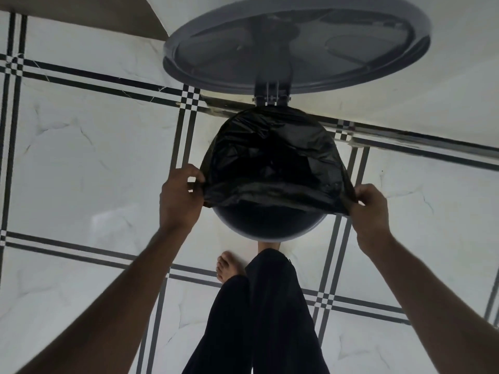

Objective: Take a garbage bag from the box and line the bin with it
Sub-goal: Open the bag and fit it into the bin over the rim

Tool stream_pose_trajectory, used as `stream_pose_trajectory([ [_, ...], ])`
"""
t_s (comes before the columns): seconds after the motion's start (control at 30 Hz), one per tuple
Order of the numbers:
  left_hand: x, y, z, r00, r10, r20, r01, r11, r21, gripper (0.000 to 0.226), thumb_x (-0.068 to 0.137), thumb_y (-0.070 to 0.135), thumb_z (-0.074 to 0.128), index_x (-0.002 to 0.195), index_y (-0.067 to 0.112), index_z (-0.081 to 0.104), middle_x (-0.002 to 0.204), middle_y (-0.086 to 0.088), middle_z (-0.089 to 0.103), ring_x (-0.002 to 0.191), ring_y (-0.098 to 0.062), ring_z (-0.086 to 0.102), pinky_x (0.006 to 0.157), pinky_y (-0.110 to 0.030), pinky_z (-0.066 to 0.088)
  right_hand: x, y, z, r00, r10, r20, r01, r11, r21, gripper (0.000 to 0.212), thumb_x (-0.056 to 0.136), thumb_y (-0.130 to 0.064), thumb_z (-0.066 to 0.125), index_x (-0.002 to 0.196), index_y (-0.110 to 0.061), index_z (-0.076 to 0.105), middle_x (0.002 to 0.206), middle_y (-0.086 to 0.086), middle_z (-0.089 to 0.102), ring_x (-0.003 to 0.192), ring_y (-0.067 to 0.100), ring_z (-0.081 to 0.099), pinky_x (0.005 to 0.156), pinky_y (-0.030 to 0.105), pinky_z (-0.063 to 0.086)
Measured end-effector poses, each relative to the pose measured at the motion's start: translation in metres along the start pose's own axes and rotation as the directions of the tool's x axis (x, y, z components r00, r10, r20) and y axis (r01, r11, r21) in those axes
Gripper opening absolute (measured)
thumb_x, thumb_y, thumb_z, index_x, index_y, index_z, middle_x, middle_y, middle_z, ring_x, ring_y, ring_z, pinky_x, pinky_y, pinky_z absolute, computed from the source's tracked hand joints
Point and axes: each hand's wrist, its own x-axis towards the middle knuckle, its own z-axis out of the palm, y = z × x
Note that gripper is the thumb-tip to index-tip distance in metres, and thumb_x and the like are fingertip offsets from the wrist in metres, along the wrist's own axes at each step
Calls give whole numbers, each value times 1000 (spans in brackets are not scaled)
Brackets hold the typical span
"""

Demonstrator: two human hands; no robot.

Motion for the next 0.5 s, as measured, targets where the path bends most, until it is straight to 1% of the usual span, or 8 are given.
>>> stream_pose_trajectory([
  [0.07,-3,3,-2,1000,12,12,-12,1000,-6,39,82,-4,53,93,32,64,110,8,68,88,-15,70,76,-30,57,-14,8,1,997,55,51,-55,998,6,29,83,8,66,71,-14,51,73,3,54,64,14,55,58,31,54],
  [0.1,-4,4,-3,1000,-1,23,2,1000,-17,39,83,0,54,97,34,67,113,10,68,89,-13,70,80,-34,58,-21,11,2,993,88,74,-91,995,39,25,84,8,66,75,-12,54,75,4,58,64,15,60,59,30,58],
  [0.17,-7,6,-6,997,-52,51,55,997,-53,38,83,7,59,104,38,68,116,14,65,86,-7,70,83,-33,58,-33,15,3,982,152,115,-167,977,135,15,88,3,67,86,-10,59,77,3,69,66,15,69,60,26,60],
  [0.23,-13,7,-7,994,-66,83,72,995,-64,43,82,10,63,113,39,67,120,14,62,84,-2,68,82,-30,58,-39,18,0,972,182,146,-209,958,196,12,91,0,65,93,-11,61,79,1,74,70,13,72,59,24,58],
  [0.3,-20,6,-7,992,-51,111,61,994,-92,47,84,10,68,123,34,64,123,13,60,84,3,65,72,-18,54,-45,22,-3,963,188,195,-231,945,231,15,92,3,61,95,-12,62,78,-2,75,72,13,72,61,24,59],
  [0.37,-26,6,-7,991,-42,127,65,981,-181,49,84,7,71,128,27,61,118,16,58,86,3,63,60,-7,49,-49,24,-3,952,203,230,-257,937,236,16,93,4,59,100,-10,62,76,-5,75,72,11,72,62,23,59],
  [0.43,-28,4,-7,990,-34,135,68,963,-260,51,84,2,70,127,27,59,114,20,58,88,0,63,62,-4,48,-50,24,-2,948,230,221,-283,926,252,17,92,3,62,103,-10,60,74,-5,75,67,9,71,55,20,56],
  [0.5,-27,-1,-5,990,-39,139,79,951,-299,53,83,-2,69,122,32,58,113,23,60,90,-2,65,66,-4,48,-50,23,-1,935,271,226,-327,908,263,14,92,-1,64,99,-11,58,70,-1,72,58,10,66,46,18,47],
])
